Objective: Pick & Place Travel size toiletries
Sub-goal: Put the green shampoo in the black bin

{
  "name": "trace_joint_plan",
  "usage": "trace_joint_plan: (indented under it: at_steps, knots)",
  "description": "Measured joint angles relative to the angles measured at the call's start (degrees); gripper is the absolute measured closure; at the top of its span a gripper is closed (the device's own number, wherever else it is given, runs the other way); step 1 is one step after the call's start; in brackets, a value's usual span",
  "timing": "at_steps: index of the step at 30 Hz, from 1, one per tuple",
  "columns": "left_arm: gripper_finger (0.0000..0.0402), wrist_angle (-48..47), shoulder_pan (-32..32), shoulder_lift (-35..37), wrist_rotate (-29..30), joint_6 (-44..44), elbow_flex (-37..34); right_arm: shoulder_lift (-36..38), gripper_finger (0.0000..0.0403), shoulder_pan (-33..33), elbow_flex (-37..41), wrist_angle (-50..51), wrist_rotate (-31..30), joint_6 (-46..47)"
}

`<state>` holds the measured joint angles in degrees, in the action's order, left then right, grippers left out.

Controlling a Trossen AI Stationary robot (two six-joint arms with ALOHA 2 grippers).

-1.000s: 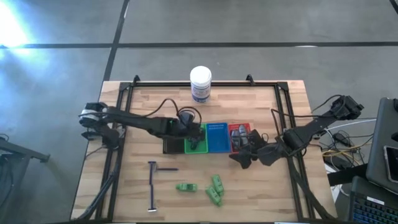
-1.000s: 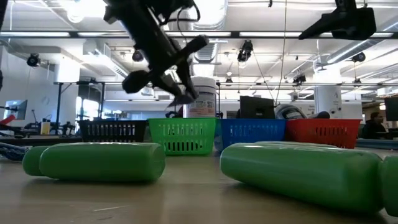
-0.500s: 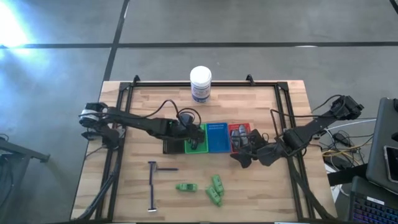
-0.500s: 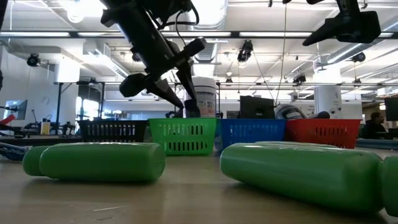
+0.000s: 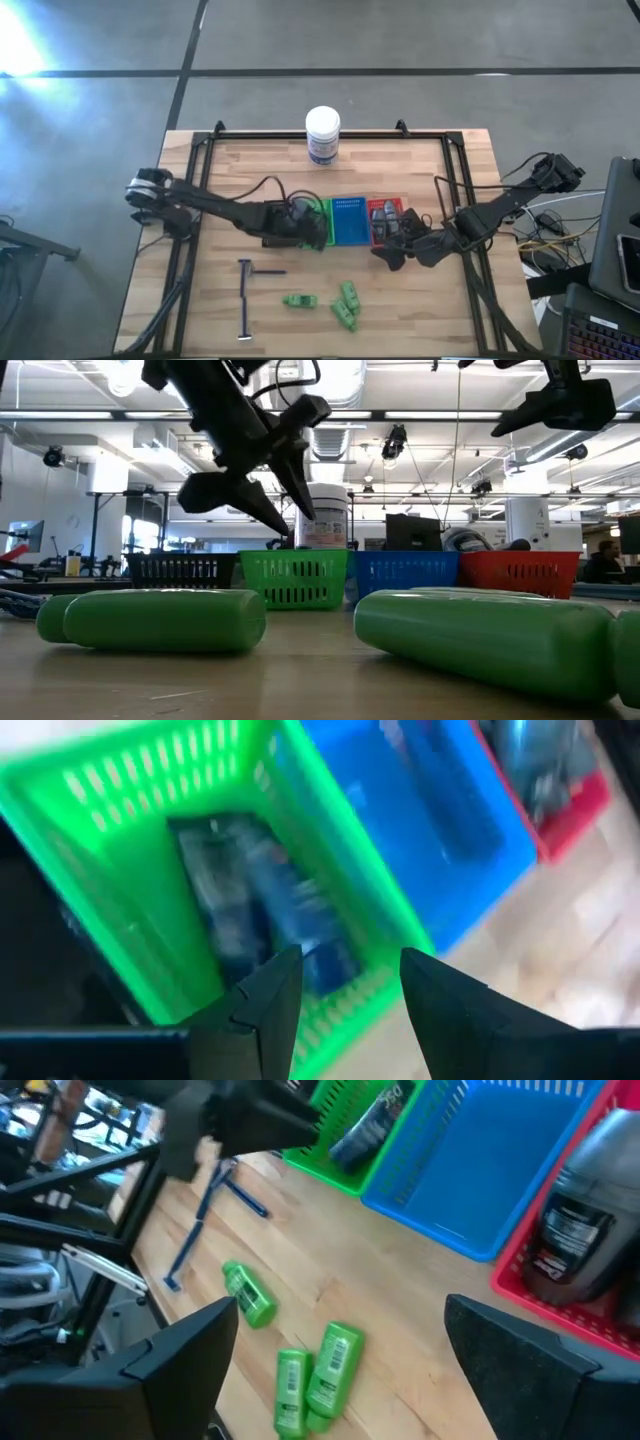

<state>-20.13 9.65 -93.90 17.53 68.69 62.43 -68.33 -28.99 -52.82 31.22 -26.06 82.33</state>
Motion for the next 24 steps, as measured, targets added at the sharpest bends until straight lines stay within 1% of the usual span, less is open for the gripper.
trace_joint_plan:
  at_steps: [5, 8, 10, 13, 14, 16, 18, 21, 22, 24]
  knots:
    - [0.0227, -4.86, 3.53, 0.25, -0.40, -0.03, 0.72, -0.01, 0.0044, -0.24, 0.00, 0.79, 1.27, 0.09]
    - [0.0227, -6.77, 5.01, 0.60, -0.24, -4.17, 1.55, -0.01, 0.0046, -0.54, 0.00, 0.81, 3.11, 0.10]
    - [0.0227, -5.12, 6.78, 1.08, -2.85, -13.05, 2.38, -0.35, 0.0050, -1.09, 0.00, 1.04, 4.28, -0.05]
    - [0.0227, -1.79, 11.75, 1.33, -10.90, -32.14, 3.26, -1.33, 0.0056, -2.15, 0.00, 1.21, 6.37, -1.75]
    - [0.0227, -1.75, 13.69, 1.32, -12.03, -37.50, 3.25, -1.78, 0.0057, -2.56, -0.01, 1.15, 6.93, -2.69]
    - [0.0227, -0.79, 17.72, 1.01, -12.46, -46.99, 3.21, -3.02, 0.0061, -3.40, -0.02, 0.99, 8.50, -4.20]
    - [0.0227, -0.87, 21.10, 0.54, -10.52, -52.77, 3.21, -4.66, 0.0063, -4.23, -0.02, 0.98, 10.39, -4.77]
    - [0.0227, -1.10, 24.08, -1.26, -6.53, -54.93, 3.04, -7.02, 0.0064, -5.23, -0.02, 0.10, 11.78, -4.77]
    - [0.0227, -1.67, 24.20, -2.03, -5.86, -53.69, 2.99, -7.86, 0.0062, -5.50, -0.02, -0.56, 11.81, -4.79]
    - [0.0227, -2.89, 23.84, -3.51, -4.94, -48.01, 2.95, -9.36, 0.0054, -5.79, -0.15, -0.91, 12.07, -4.55]
